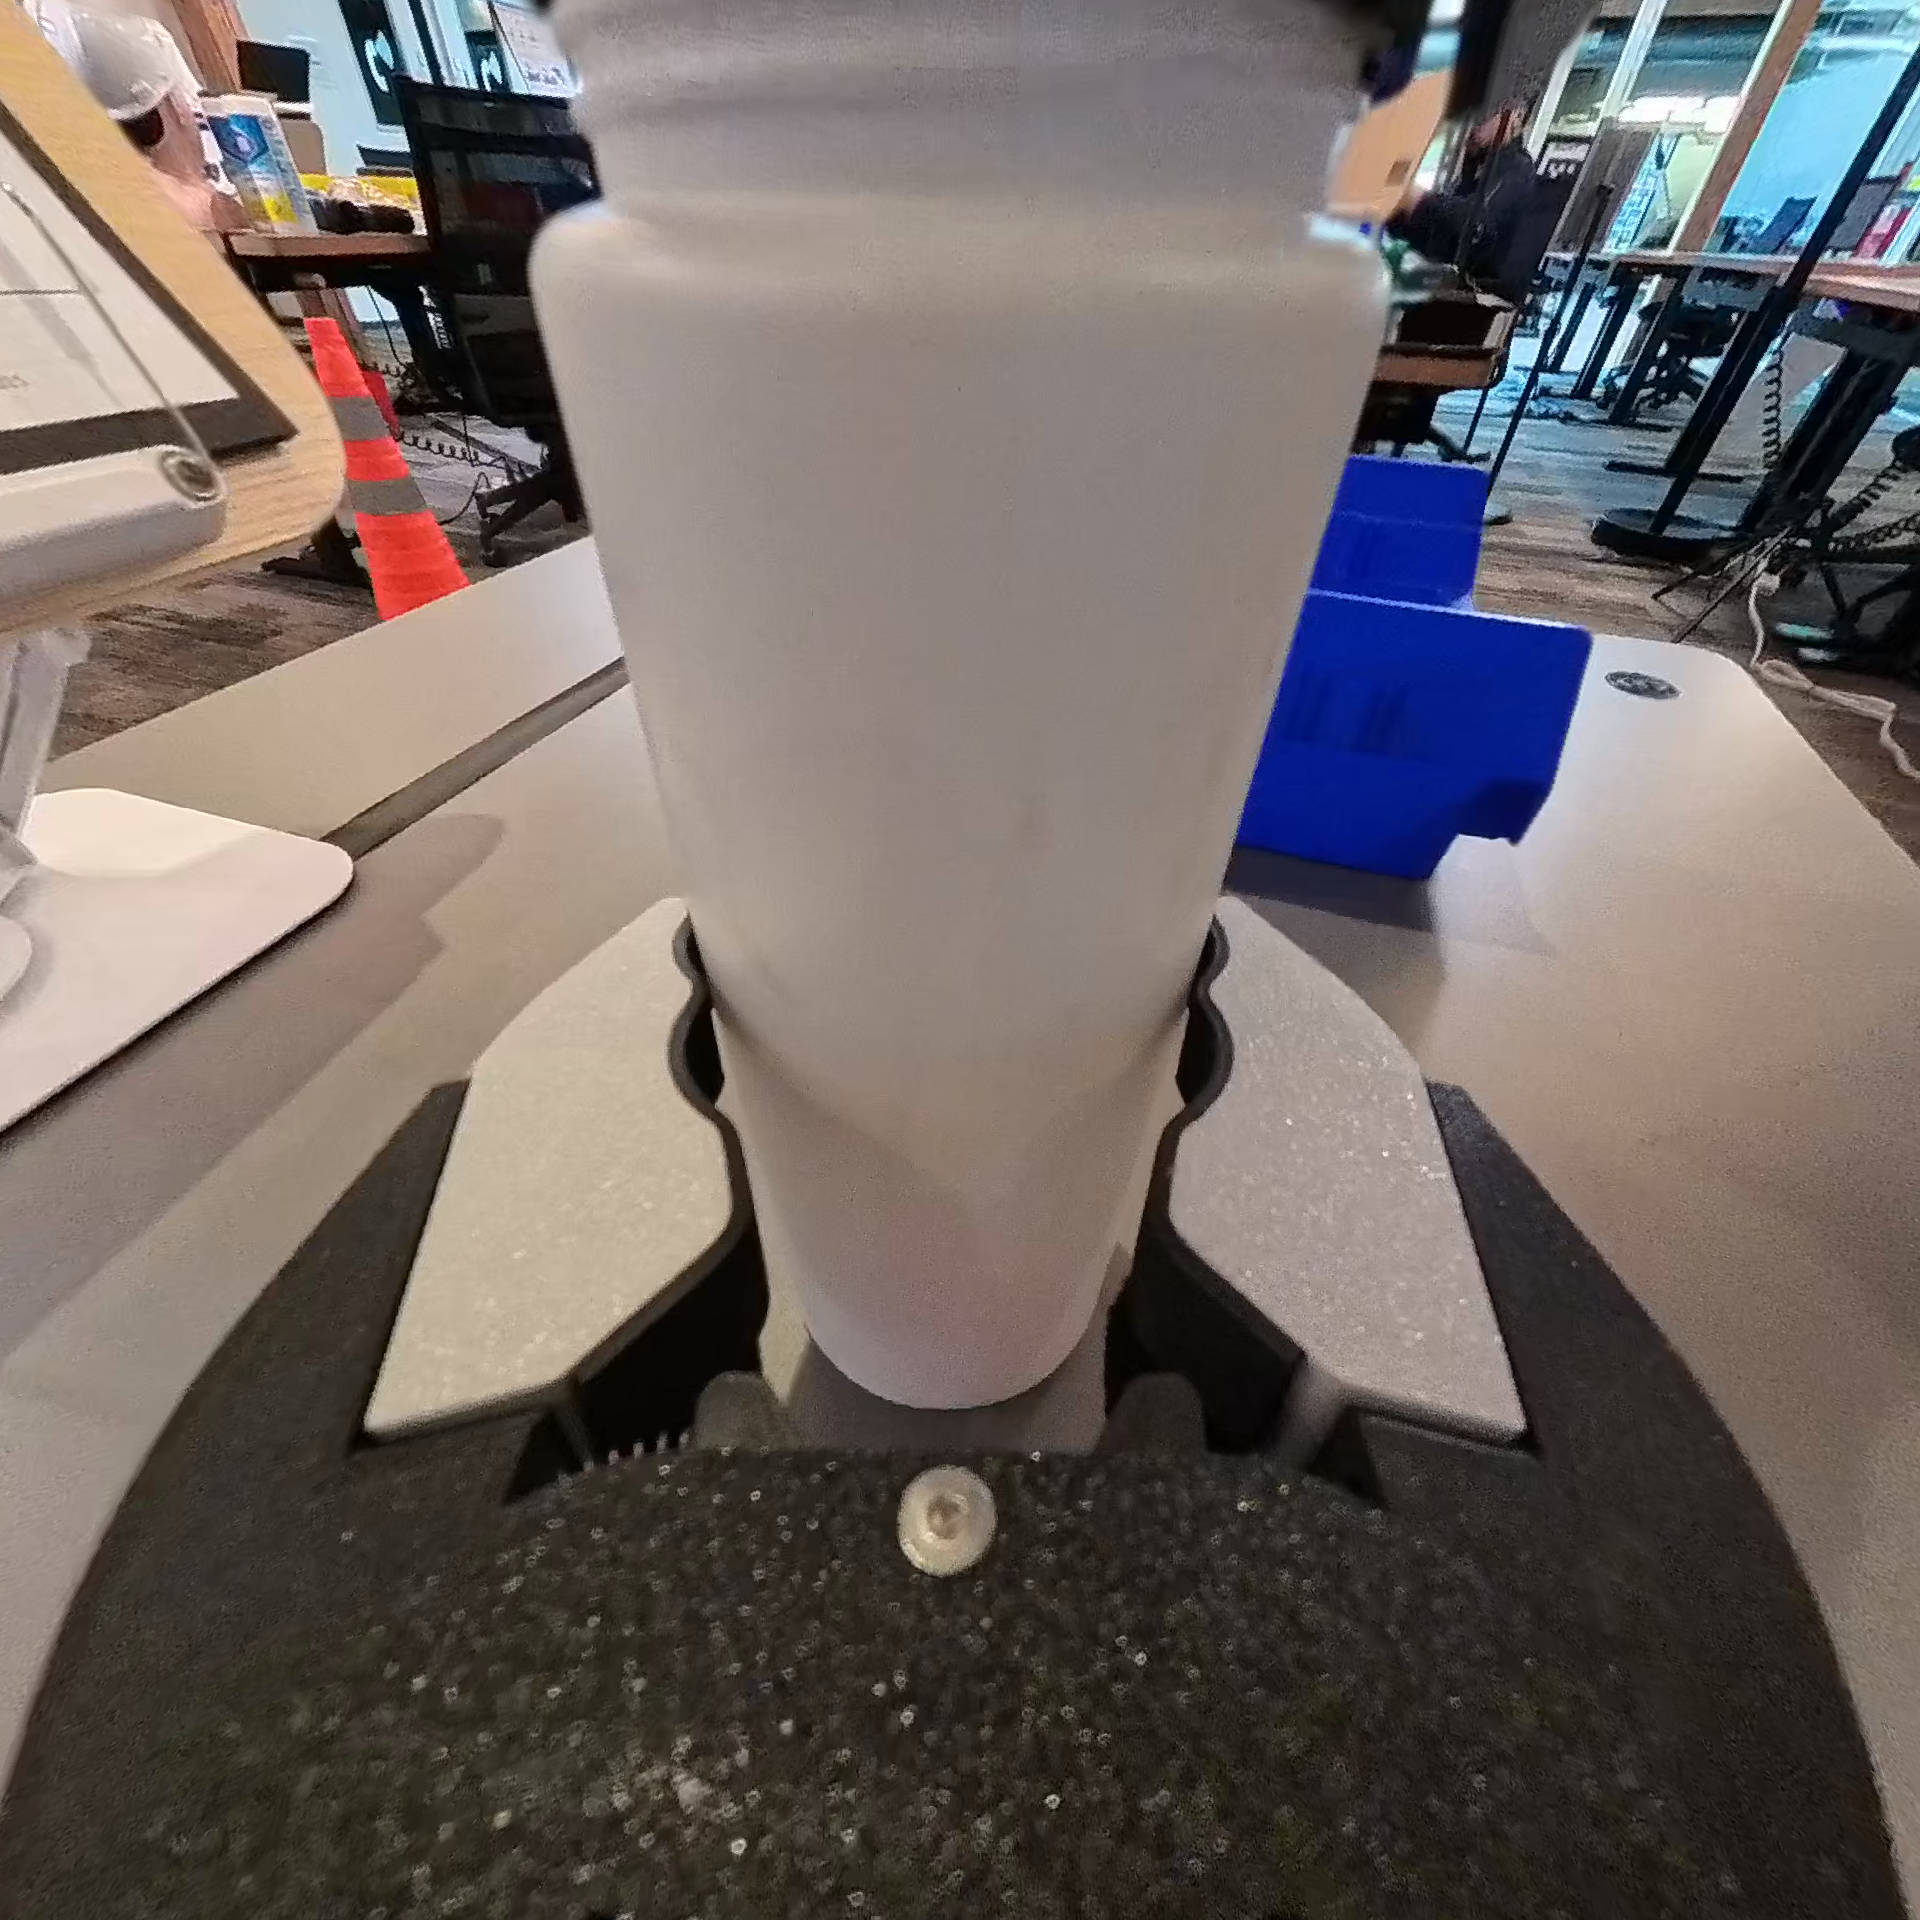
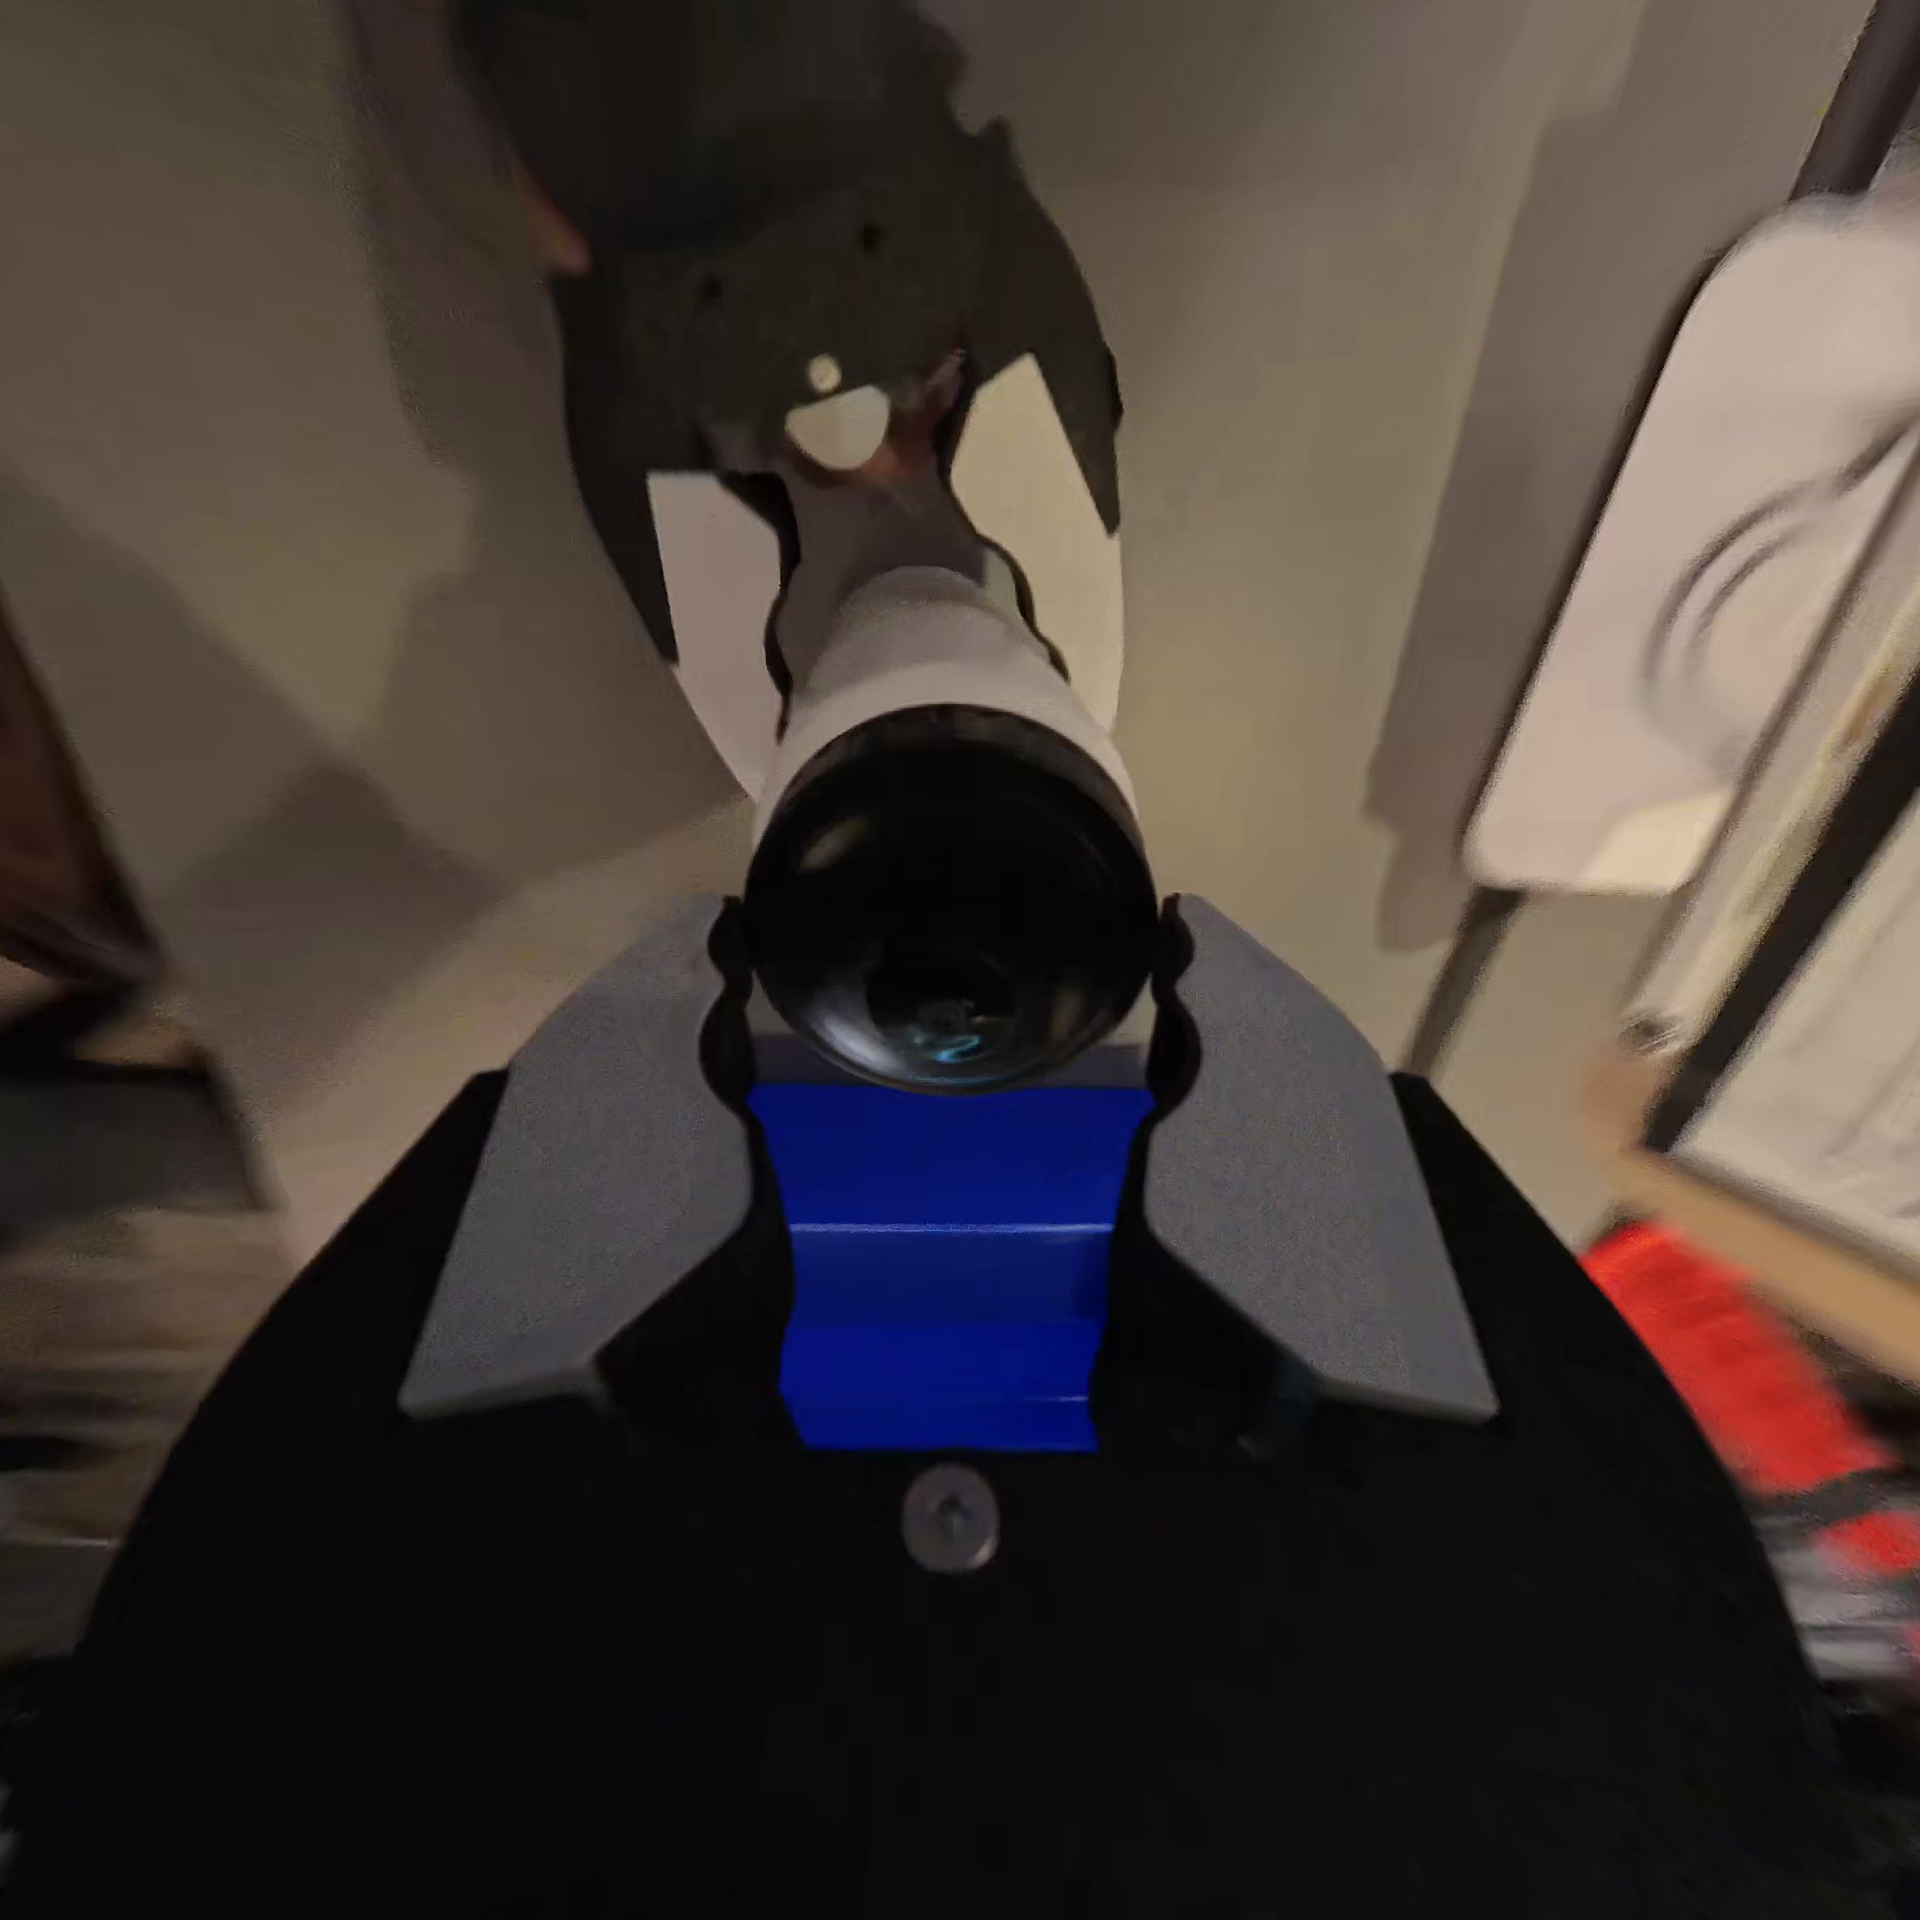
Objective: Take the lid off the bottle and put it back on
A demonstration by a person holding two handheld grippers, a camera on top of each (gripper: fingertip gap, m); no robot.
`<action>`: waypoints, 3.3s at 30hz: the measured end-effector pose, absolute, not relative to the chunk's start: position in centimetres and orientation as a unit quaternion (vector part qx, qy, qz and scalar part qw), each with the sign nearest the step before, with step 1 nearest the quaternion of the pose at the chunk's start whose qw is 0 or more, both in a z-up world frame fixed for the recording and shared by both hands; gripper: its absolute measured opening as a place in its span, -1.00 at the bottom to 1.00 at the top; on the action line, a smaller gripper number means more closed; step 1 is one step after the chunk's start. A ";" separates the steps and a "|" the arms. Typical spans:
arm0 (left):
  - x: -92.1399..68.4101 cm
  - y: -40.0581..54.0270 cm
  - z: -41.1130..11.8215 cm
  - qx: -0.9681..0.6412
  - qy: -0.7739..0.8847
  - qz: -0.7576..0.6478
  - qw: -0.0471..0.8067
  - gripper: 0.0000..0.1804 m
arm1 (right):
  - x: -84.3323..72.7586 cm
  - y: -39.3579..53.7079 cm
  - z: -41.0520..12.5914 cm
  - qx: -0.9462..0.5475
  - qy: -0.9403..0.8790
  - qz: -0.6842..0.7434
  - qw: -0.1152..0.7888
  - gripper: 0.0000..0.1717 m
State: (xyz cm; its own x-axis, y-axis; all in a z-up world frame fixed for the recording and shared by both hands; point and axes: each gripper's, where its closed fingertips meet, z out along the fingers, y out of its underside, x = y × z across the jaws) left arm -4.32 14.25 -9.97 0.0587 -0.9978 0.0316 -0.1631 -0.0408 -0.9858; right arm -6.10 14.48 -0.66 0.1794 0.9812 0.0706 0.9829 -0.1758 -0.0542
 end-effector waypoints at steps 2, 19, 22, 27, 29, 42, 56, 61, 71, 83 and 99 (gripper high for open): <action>-4.4 14.4 -9.9 -0.563 0.508 -0.463 0.458 -0.04 | -6.0 15.2 -0.4 -0.678 -0.730 -0.045 0.076 -0.14; -4.3 14.2 -10.0 -0.556 0.518 -0.457 0.462 -0.04 | -7.7 10.5 13.5 -0.677 -0.537 0.075 0.497 -0.14; -4.3 14.1 -10.0 -0.557 0.519 -0.454 0.464 -0.04 | -4.7 9.1 17.2 -0.640 -0.324 0.188 0.671 -0.14; -4.3 14.0 -10.0 -0.556 0.520 -0.452 0.464 -0.04 | 4.8 8.8 13.8 -0.670 -0.073 0.183 0.716 -0.14; -4.3 14.1 -10.0 -0.557 0.518 -0.454 0.464 -0.04 | 9.5 8.8 11.6 -0.702 -0.008 0.113 0.703 -0.14; -4.3 14.0 -10.0 -0.557 0.518 -0.454 0.464 -0.04 | 20.8 14.4 -15.9 -0.980 0.055 0.027 0.187 -0.13; -4.3 13.9 -10.0 -0.557 0.518 -0.459 0.459 -0.04 | 17.9 15.3 -2.1 -0.815 -0.021 0.104 0.570 -0.17; -4.1 13.3 -10.0 -0.541 0.534 -0.461 0.458 -0.04 | 13.3 9.6 7.5 -0.635 -0.111 0.105 0.758 -0.19; -5.8 11.5 -7.8 -0.580 0.497 -0.451 0.461 0.28 | 2.8 8.2 0.8 -0.722 -0.283 0.228 0.589 0.11; -18.1 -1.3 -11.8 -0.726 0.349 -0.411 0.426 0.14 | -6.4 13.3 -4.7 -0.756 -0.173 0.275 0.568 0.22; -16.7 -3.3 -12.0 -0.689 0.431 -0.380 0.441 0.03 | 7.4 2.4 16.8 -0.613 -0.117 0.048 0.780 -0.04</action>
State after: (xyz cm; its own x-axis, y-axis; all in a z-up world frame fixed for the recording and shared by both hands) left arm -16.72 -3.33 -11.99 0.3391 -0.9297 0.1436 -0.2584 -0.2388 -0.9361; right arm 7.39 2.40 16.76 0.9680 0.2178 0.1244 0.0696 0.2430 -0.9675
